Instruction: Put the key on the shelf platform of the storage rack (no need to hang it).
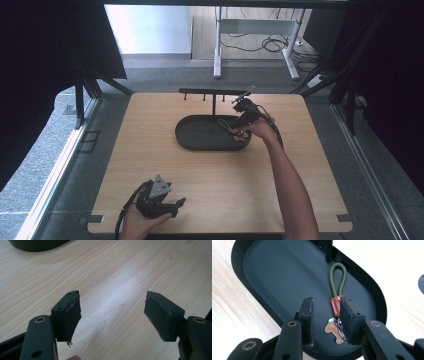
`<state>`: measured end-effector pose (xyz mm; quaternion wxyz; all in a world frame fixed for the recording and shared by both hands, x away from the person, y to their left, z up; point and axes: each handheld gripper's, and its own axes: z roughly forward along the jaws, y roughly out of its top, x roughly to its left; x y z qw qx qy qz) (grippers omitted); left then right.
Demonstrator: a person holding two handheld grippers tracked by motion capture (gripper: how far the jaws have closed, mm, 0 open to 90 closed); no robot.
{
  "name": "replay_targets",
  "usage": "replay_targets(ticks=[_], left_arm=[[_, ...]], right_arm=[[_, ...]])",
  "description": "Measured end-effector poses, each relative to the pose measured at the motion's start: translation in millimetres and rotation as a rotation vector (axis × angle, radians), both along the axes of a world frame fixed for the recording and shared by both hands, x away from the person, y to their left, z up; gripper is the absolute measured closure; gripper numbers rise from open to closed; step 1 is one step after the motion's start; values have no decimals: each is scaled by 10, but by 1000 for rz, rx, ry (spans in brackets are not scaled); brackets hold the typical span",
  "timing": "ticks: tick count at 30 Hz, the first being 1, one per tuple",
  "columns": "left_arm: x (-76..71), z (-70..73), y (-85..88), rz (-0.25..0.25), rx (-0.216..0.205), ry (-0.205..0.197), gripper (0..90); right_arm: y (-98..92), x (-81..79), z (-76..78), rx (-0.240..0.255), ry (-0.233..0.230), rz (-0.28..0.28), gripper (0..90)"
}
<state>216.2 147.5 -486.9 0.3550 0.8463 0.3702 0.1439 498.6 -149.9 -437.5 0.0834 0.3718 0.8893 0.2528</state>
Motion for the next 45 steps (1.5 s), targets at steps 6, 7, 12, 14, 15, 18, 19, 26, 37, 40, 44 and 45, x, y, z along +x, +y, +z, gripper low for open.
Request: replay_targets(ticks=[6,7,12,14,15,18,19,26,37,40,44,45], left_arm=[[3,-10,-8,-4,0,4,299],[4,-12,-10,-5,1,4,299],[5,-16,-18,-7,1,6,299],[4,-16,-23,-8,3,6,299],[4,-17,-27,-9,2,6,299],[2,-22,-44,-13,2,8,300],[-1,-25,-57,-16,6,8,299],[2,-40,-89,-26,21,12,299],[5,-66,-134,-30,25,17,299],[10,-95,-171,-43,27,27,298],[9,-101,-181,-46,28,29,297],[7,-100,-182,-44,25,28,297]], right_arm=[[8,-30,23,5,8,6,595],[8,-30,23,5,8,6,595],[-9,-63,73,19,4,4,561],[-21,-90,101,31,-3,2,546],[-28,-104,114,35,-3,0,538],[-52,-148,137,51,-8,-5,515],[-69,-178,145,56,-9,-4,507],[-144,-333,159,82,-13,5,489],[-352,-628,137,124,-34,28,483],[-474,-747,83,138,-36,37,479],[-575,-840,25,146,-37,31,477],[-611,-870,7,147,-39,32,474]])
